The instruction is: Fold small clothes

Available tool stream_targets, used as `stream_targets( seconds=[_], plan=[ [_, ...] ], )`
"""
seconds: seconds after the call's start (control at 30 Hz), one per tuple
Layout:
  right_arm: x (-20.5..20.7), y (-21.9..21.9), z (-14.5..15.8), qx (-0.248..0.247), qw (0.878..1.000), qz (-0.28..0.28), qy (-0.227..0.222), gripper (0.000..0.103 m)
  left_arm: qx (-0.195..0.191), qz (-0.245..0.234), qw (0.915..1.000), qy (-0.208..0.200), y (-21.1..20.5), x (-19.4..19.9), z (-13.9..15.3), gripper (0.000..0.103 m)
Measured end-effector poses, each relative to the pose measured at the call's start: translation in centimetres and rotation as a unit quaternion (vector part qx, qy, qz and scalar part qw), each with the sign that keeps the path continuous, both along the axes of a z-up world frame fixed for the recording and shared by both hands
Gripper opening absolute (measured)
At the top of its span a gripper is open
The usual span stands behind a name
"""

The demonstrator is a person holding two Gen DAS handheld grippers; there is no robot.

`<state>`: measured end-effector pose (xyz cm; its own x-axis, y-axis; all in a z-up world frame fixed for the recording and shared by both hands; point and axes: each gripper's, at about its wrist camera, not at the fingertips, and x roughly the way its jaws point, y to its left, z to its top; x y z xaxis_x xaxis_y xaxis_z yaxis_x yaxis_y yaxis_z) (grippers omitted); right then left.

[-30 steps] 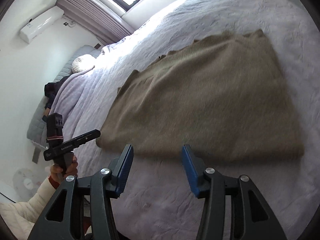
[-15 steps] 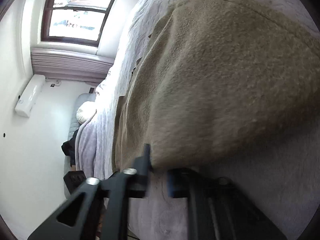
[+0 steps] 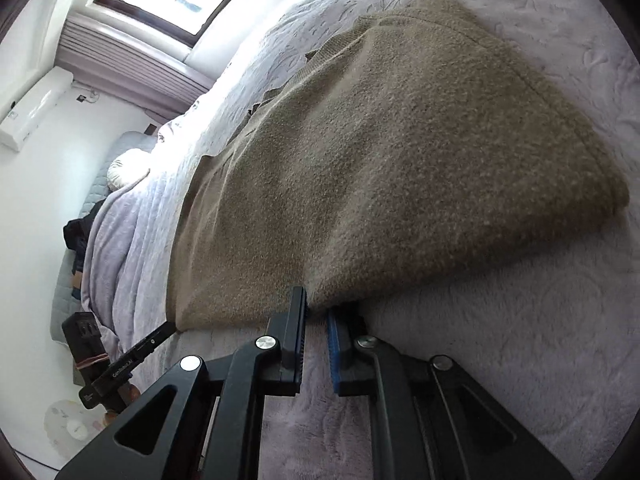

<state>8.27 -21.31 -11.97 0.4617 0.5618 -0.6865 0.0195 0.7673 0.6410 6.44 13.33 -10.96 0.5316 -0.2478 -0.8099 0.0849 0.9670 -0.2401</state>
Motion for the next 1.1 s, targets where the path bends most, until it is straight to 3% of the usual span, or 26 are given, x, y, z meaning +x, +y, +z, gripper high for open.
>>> stream_targets(
  seconds=[0.03,0.13,0.33,0.47,0.57,0.63,0.67,0.7,0.73,0.77,0.93,1.1],
  plan=[
    [0.1,0.2,0.0,0.000,1.000,0.000,0.001,0.011,-0.002,0.010,0.9999,-0.008,0.1,-0.3,0.2,0.074],
    [-0.8,0.0,-0.2,-0.007,1.000,-0.002,0.003,0.011,0.000,0.029,0.9996,-0.007,0.2,-1.0,0.4,0.075],
    [-1.5,2.0,1.0,-0.042,0.999,0.011,-0.002,0.011,0.052,0.030,0.9980,-0.017,-2.2,-3.2,1.0,0.075],
    [-1.5,3.9,1.4,-0.064,0.998,0.023,-0.004,0.012,0.042,0.042,0.9982,-0.008,-2.6,-4.2,-0.1,0.075],
    [-2.1,4.9,1.5,-0.077,0.997,0.030,-0.005,0.023,0.028,0.054,0.9981,0.011,-2.6,-4.9,-1.5,0.075],
    [-3.4,5.1,1.5,-0.086,0.996,0.037,-0.011,0.049,0.033,0.060,0.9976,-0.005,-2.6,-5.7,-1.6,0.075],
    [-3.6,5.6,1.7,-0.097,0.994,0.040,-0.017,0.054,0.035,0.061,0.9975,-0.008,-2.7,-5.9,-1.6,0.076],
    [-3.9,6.0,1.9,-0.112,0.993,0.043,-0.023,0.057,0.033,0.060,0.9976,-0.006,-2.7,-6.0,-1.7,0.089],
    [-4.2,6.4,2.1,-0.127,0.990,0.048,-0.027,0.058,0.023,0.056,0.9981,-0.003,-2.6,-6.0,-1.9,0.099],
    [-4.5,6.6,2.2,-0.136,0.989,0.052,-0.029,0.058,0.010,0.053,0.9985,0.001,-2.5,-6.1,-2.1,0.103],
    [-5.9,7.0,2.4,-0.164,0.984,0.065,-0.036,0.065,0.017,0.060,0.9981,0.003,-2.7,-6.1,-2.6,0.103],
    [-6.8,7.8,2.8,-0.190,0.978,0.077,-0.044,0.071,0.054,0.056,0.9969,0.009,-3.8,-5.9,-2.8,0.103]
  ],
)
